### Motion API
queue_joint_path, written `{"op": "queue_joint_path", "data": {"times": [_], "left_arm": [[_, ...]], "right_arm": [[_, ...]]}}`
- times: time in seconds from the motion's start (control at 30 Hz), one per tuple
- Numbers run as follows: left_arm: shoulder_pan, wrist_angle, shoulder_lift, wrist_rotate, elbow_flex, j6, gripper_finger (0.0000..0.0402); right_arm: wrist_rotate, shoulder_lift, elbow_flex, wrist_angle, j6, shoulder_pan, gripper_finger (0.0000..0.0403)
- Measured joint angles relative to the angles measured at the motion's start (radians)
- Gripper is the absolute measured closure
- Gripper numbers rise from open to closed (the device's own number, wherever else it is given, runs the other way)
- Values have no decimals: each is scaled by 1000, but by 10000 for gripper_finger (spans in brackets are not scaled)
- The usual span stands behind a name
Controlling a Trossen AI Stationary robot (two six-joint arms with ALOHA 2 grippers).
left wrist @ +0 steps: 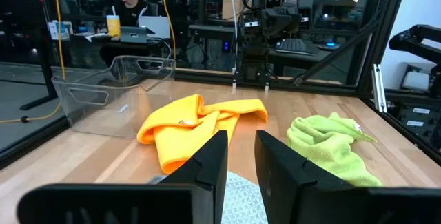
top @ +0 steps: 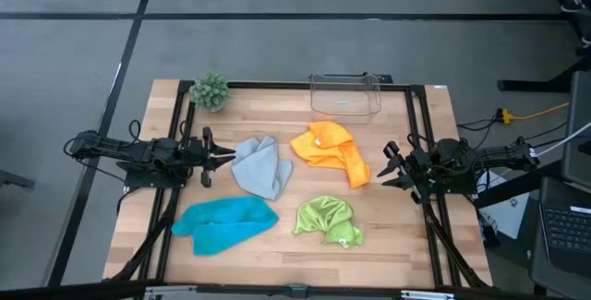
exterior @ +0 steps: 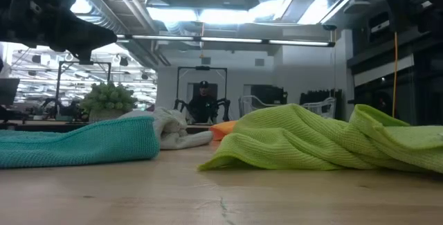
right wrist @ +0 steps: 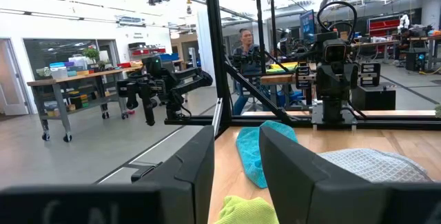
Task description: Fold microfiber towels
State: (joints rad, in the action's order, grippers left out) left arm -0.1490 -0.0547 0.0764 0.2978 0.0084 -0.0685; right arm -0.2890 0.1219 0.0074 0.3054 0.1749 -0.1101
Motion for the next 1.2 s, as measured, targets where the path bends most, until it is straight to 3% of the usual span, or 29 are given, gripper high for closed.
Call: {"op": "queue_joint_path", "data": {"times": [0.8, 0.97, 1.2], "left_arm": [[0, 0, 0, 0, 0, 0, 335], [0, 0, 0, 0, 0, 0, 335], [-1, 0, 0, 0, 0, 0, 335]], "right_arm": [[22, 0, 0, 34, -48, 0, 283], [129, 0, 0, 33, -49, 1, 283], [188, 0, 0, 31, -50, 0, 283]]}}
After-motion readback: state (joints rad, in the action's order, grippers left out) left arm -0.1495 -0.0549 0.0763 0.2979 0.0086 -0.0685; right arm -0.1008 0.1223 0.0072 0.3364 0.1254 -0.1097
